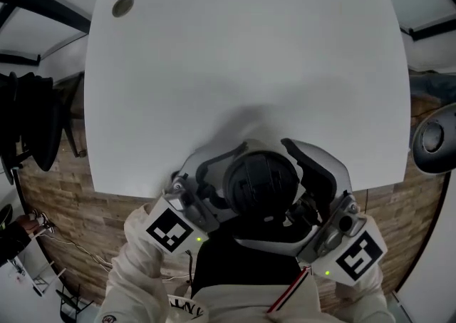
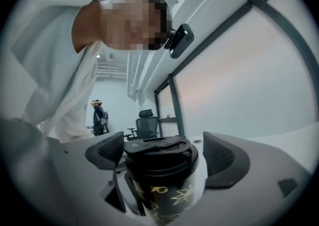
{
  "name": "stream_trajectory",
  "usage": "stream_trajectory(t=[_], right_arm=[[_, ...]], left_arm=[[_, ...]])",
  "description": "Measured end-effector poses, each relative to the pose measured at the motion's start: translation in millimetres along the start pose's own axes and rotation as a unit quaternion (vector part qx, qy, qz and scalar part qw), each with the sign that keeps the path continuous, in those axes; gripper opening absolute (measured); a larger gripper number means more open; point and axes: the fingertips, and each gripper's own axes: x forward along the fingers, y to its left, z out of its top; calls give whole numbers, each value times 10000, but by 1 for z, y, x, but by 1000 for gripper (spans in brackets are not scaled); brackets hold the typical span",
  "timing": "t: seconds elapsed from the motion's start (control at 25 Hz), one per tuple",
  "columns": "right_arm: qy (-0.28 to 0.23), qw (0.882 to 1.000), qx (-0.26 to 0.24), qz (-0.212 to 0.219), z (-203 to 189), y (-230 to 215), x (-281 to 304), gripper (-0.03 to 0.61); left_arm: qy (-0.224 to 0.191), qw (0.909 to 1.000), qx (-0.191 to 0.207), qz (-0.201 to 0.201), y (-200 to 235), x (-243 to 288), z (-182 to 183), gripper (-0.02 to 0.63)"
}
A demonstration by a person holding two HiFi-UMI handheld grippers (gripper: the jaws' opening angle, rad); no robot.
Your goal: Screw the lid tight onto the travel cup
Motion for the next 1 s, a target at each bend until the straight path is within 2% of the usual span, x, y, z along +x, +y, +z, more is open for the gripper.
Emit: stream_trajectory(t=[0.08,0.2,0.32,0.44,0.56,0.72,1.0], right_arm=[[233,9969,-97,741,-4,3,2,471],[446,9854,-26,1644,-7,5,9,472],[371,9765,65,2123,-1,3,18,472],[385,9728,-108,2284,-2,8,24,471],[296,9772,-162,2097,-3,7,26,471],[97,9872,-232,1574,0,6,28,471],[32,9989,-315,345,0,0,29,471]], left_arm=[[42,9990,44,-436,1,-2,-2,365],[102,9940,50,-1090,3,-4,-3,365],[97,9879,41,-1549,5,-3,-1,365],[77,9858,14,-1679,7,-2,0,365],[47,9884,-55,-1518,7,-1,-1,365],[-24,9946,-102,-1029,8,-2,0,365],[-66,9993,-173,-330,8,-5,-3,365]])
